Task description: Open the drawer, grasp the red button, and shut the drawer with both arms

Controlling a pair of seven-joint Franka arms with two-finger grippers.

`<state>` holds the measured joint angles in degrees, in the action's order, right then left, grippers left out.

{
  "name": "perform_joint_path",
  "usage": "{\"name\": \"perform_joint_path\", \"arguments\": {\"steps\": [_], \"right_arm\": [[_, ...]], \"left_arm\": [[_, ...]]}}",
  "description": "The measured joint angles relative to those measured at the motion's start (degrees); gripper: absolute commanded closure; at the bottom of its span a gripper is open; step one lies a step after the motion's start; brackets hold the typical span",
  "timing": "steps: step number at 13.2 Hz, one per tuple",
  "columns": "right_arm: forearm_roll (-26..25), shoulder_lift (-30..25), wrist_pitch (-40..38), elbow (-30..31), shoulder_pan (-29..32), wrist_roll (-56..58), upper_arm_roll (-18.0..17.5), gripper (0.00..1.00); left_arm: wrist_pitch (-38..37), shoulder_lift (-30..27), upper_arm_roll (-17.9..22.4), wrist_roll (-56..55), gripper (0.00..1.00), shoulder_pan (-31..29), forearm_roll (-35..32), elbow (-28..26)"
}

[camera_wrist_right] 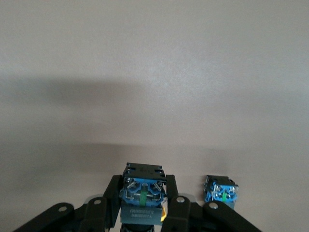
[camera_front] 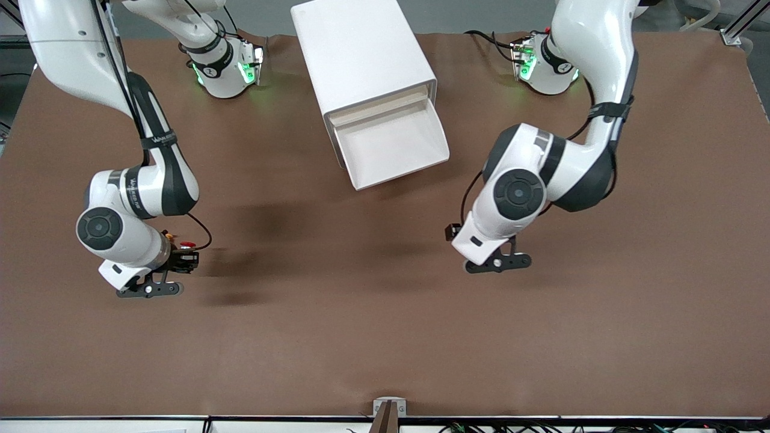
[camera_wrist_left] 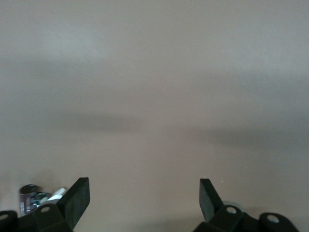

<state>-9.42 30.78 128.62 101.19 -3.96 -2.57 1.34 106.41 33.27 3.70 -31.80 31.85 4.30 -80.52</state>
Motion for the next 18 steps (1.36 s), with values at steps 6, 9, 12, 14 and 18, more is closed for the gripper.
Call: {"name": "perform_joint_path", "arguments": {"steps": [6,9,12,14,18], "right_arm": [[0.0,1.6,6.3,6.1,2.1,2.6,0.0,0.78],[0.0,1.4,10.0,9.3,2.2,2.7,0.0,0.70],[0.0,1.4,10.0,9.5,2.2,2.7,-0.2,0.00],[0.0,1.4,10.1,9.6,2.2,2.7,-0.3,0.00],[0.0,-1.3,8.5,8.5,2.2,2.7,-0.4,0.00]], "left_arm": [[11.5,-4.5,-5.8,-2.8,0.00,0.1,0.1,-13.4],[12.7,-6.4,-10.0,-9.3,0.00,0.2,0.1,-17.2],[12.8,-6.8,-13.0,-13.7,0.00,0.2,0.1,-18.7],[13.0,-6.8,-14.2,-17.1,0.00,0.2,0.1,-19.1],[13.0,-6.8,-15.8,-21.5,0.00,0.2,0.1,-19.3]]}}
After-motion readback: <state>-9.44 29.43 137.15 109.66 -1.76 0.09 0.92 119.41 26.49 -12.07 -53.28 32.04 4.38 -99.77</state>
